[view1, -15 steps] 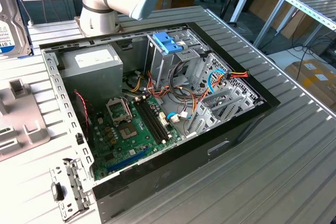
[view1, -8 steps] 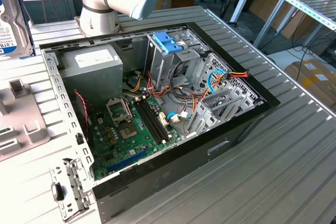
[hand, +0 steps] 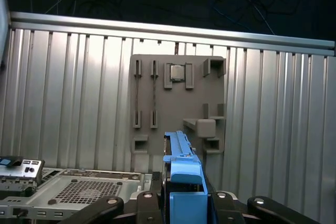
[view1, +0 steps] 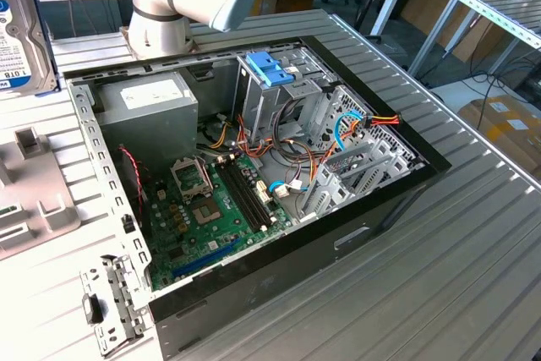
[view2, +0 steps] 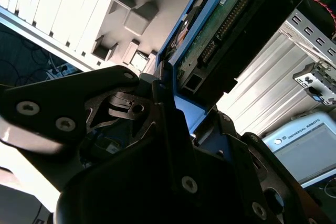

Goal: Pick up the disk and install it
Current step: 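Pick up the disk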

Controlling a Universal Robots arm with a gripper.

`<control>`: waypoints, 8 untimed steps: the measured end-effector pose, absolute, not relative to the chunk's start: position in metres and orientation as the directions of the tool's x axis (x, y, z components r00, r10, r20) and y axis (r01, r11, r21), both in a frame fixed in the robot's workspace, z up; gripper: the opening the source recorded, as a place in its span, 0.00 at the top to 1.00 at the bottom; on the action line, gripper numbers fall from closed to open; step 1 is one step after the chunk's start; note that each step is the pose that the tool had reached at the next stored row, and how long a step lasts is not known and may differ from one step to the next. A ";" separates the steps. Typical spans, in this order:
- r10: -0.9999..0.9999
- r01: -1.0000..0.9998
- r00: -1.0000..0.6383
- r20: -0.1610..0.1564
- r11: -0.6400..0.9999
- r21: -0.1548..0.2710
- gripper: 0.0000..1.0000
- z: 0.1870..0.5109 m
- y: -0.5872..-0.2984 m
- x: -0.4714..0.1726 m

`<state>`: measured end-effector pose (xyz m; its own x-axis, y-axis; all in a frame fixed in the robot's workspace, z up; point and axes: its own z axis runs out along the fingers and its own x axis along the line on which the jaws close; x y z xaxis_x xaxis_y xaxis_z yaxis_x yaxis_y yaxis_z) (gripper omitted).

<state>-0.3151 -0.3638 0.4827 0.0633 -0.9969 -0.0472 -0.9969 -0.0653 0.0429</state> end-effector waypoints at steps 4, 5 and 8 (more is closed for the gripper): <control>-0.997 -0.997 0.063 -0.047 -0.065 0.043 0.63 0.483 -0.365 -0.314; -0.997 -0.997 0.063 -0.047 -0.065 0.043 0.63 0.482 -0.365 -0.314; -0.997 -0.997 0.063 -0.047 -0.065 0.043 0.63 0.482 -0.366 -0.313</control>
